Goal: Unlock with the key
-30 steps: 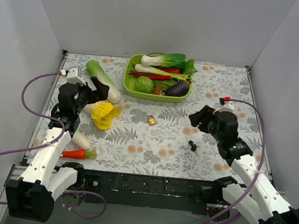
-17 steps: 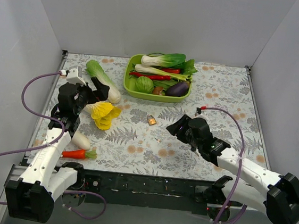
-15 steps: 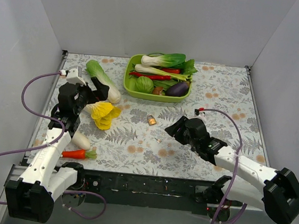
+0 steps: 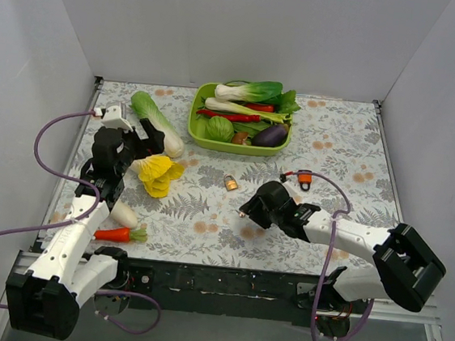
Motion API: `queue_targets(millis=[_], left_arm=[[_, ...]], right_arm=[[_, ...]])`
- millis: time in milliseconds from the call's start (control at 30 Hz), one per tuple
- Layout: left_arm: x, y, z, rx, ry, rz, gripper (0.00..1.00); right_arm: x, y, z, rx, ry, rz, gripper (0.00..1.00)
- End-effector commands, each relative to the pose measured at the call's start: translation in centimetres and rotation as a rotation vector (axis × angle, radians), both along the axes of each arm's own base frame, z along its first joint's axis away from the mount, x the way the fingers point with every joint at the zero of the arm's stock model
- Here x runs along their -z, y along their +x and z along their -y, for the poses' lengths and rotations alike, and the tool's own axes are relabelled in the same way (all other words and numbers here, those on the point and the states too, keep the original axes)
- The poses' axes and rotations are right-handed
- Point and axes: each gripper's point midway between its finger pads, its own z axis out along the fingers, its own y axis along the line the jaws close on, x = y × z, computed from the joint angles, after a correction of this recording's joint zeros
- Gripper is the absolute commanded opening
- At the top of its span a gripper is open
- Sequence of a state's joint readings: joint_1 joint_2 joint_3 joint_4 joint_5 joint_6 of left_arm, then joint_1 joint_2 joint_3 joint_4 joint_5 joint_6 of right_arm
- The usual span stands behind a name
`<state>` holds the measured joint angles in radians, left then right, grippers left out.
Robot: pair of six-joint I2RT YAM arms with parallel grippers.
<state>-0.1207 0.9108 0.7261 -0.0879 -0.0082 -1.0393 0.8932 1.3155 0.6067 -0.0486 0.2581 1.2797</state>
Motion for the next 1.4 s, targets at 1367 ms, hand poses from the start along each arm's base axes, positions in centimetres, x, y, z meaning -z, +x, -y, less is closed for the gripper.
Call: queue_targets(millis=[1367], left_arm=[[-1.0,-2.0,3.0,0.019,0.167,0.046,0.98]], right_arm=[[3.5,1.5,-0.4,0.177,-0.299,-0.169,0.46]])
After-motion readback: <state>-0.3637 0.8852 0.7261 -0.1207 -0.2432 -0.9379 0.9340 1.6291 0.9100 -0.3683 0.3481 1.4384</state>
